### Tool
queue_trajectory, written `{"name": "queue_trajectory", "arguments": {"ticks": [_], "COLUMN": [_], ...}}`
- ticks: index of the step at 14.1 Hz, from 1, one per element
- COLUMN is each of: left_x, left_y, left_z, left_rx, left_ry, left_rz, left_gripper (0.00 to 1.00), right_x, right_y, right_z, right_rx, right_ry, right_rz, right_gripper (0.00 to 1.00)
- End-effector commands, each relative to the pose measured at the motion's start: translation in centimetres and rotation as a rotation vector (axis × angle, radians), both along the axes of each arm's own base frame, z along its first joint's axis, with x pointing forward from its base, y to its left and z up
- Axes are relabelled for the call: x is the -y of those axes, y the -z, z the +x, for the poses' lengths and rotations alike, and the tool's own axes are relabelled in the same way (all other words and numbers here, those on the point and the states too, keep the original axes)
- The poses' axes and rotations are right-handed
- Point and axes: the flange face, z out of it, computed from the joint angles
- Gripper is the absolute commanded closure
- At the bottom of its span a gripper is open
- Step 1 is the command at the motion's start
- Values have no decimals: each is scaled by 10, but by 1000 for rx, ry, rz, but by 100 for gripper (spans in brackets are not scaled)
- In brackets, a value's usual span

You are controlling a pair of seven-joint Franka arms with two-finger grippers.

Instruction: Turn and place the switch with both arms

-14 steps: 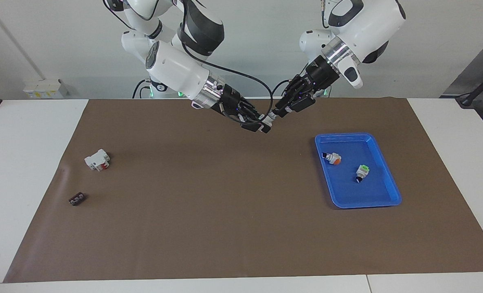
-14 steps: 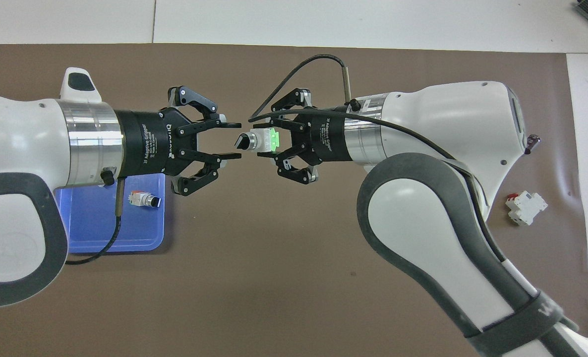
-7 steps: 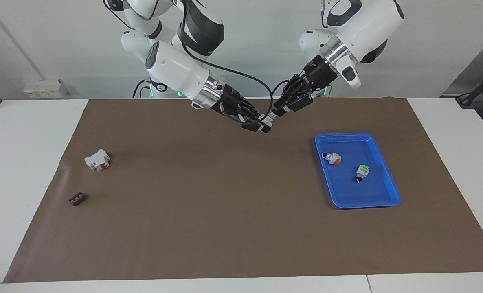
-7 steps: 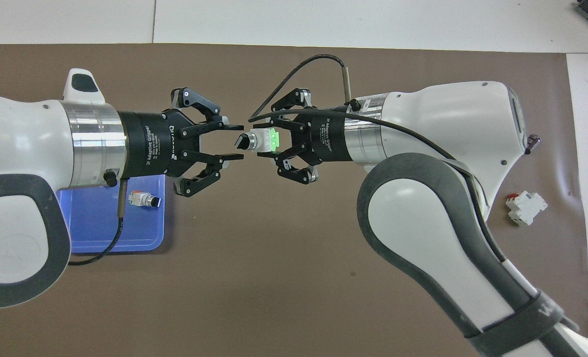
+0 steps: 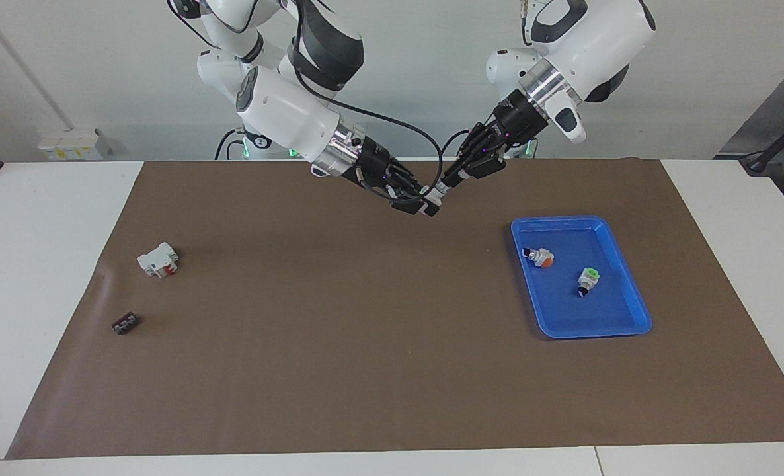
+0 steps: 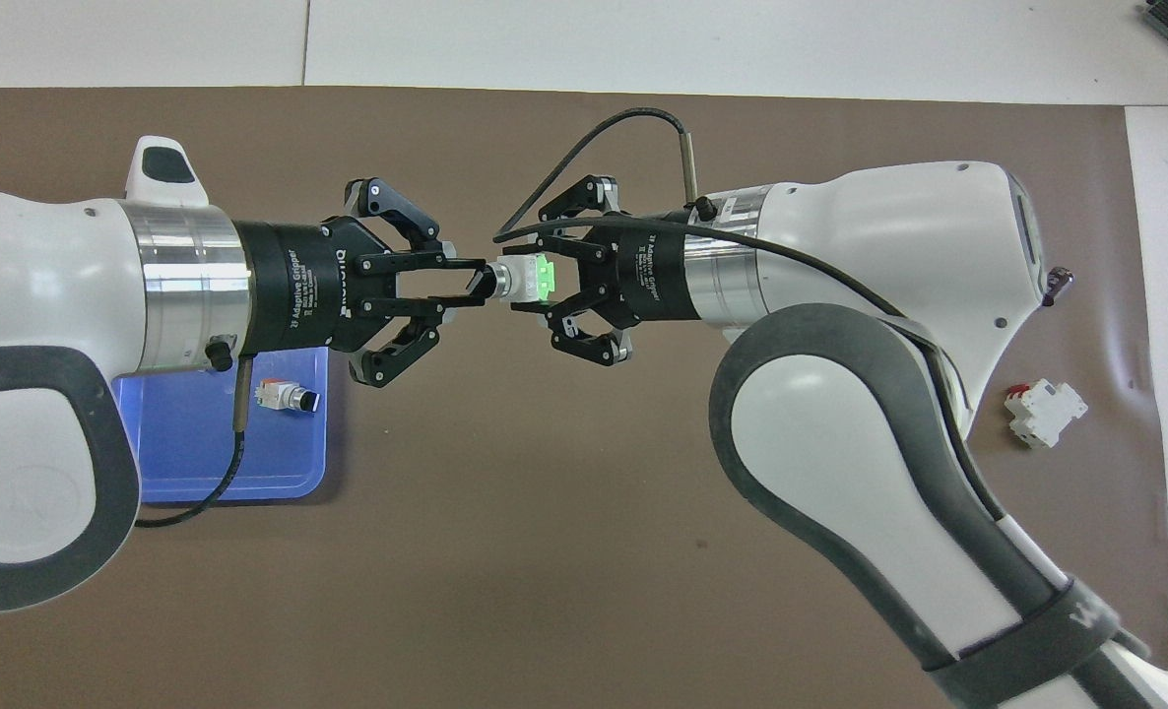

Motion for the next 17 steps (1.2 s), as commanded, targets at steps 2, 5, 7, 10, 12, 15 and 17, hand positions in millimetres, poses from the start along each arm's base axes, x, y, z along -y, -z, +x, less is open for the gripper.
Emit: {"name": "queue_trajectory", "arguments": {"ticks": [2,5,7,10,12,15,17], "left_x": [0,-1,0,1,2,2,3], "left_y": [0,0,0,-1,-1,1,1], "left_z": [-10,-9,-10,-10,-10,-11,-12], "left_rx": [59,117,167,261,309,382,437], "left_ry": [68,128,180,272,322,418,484], "left_rz": [46,60,72,93,104,124,137], "left_gripper": [100,100,100,100,100,100,100], "right_x": [3,2,2,2,3,4,4], "right_y": [-5,-5,-5,-5,-5,-5,-5], "right_z": [-2,-3,-3,-3,-2,-2,-2], "right_rx": [-6,-5,-5,-5,-5,-3,-1], "right_ry": [16,14,14,14,15,17,16], "right_rz": [18,16,16,16,16,16,16], "right_gripper": [100,100,100,100,100,100,100]}}
